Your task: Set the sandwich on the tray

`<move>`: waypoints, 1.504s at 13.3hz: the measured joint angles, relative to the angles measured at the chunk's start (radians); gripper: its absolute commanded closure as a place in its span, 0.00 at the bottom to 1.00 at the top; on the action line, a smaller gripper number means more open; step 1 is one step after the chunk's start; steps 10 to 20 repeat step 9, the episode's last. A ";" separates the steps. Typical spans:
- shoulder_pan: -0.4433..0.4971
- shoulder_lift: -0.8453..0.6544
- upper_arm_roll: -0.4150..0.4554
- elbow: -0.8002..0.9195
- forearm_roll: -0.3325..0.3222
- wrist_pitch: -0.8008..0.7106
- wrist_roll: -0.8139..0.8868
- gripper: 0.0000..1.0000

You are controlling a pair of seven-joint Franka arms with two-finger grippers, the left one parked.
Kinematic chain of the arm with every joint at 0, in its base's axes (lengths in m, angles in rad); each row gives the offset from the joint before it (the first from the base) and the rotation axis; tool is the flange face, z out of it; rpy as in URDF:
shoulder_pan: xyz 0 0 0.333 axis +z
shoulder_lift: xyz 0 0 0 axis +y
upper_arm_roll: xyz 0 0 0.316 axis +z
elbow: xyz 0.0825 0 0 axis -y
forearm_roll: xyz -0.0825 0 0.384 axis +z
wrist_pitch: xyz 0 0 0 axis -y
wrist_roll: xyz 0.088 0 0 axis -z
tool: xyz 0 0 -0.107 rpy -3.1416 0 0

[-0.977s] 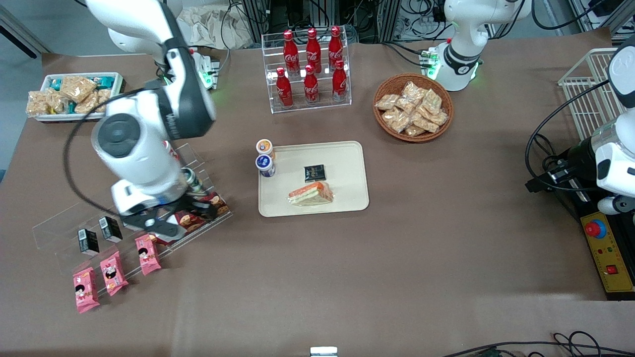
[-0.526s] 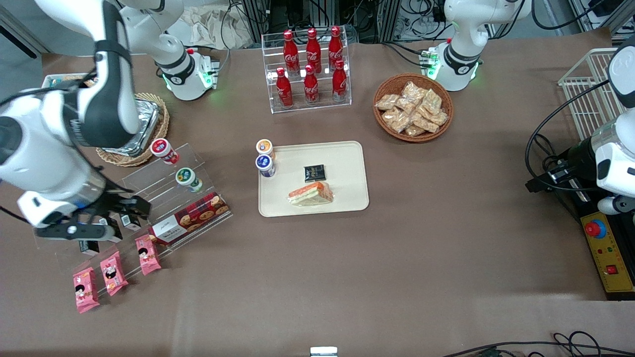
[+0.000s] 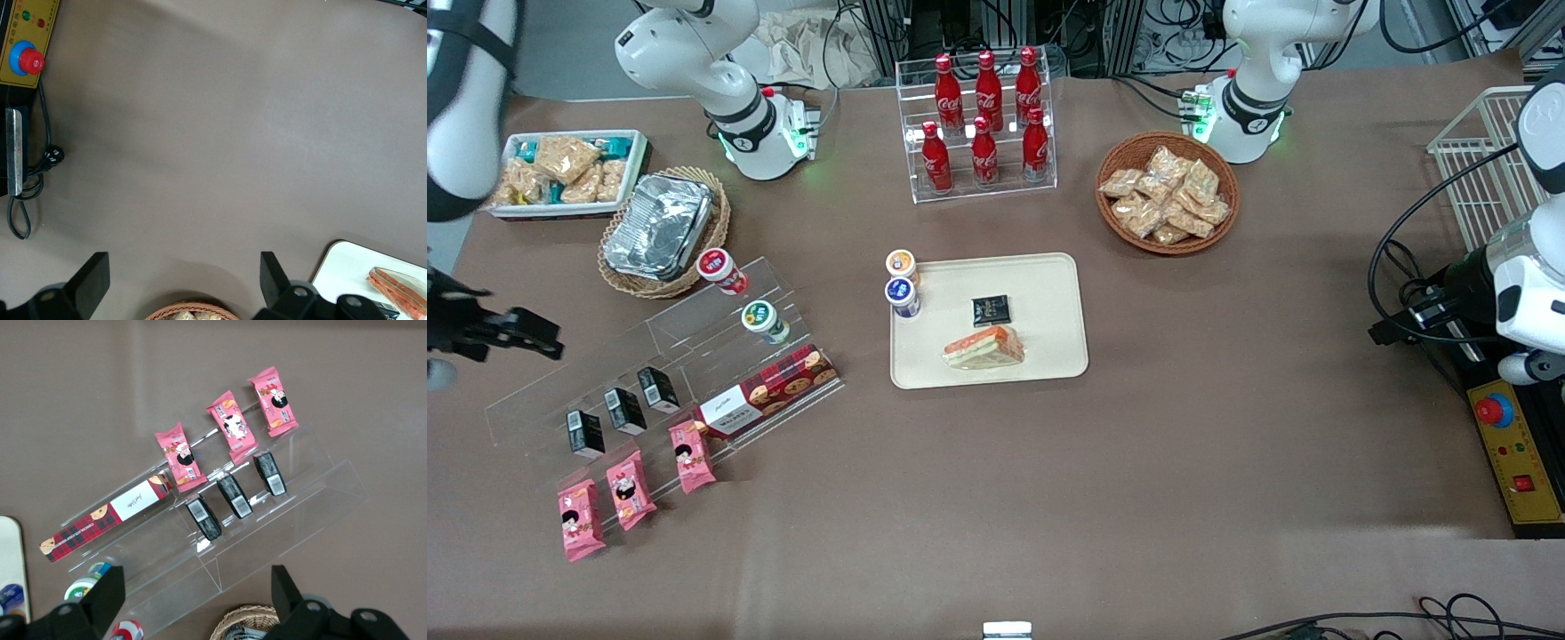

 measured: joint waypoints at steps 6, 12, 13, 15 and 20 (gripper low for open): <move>-0.410 -0.044 0.411 0.000 -0.047 -0.002 -0.001 0.02; -0.543 -0.059 0.551 0.000 -0.056 -0.008 -0.001 0.02; -0.543 -0.059 0.551 0.000 -0.056 -0.008 -0.001 0.02; -0.543 -0.059 0.551 0.000 -0.056 -0.008 -0.001 0.02; -0.543 -0.059 0.551 0.000 -0.056 -0.008 -0.001 0.02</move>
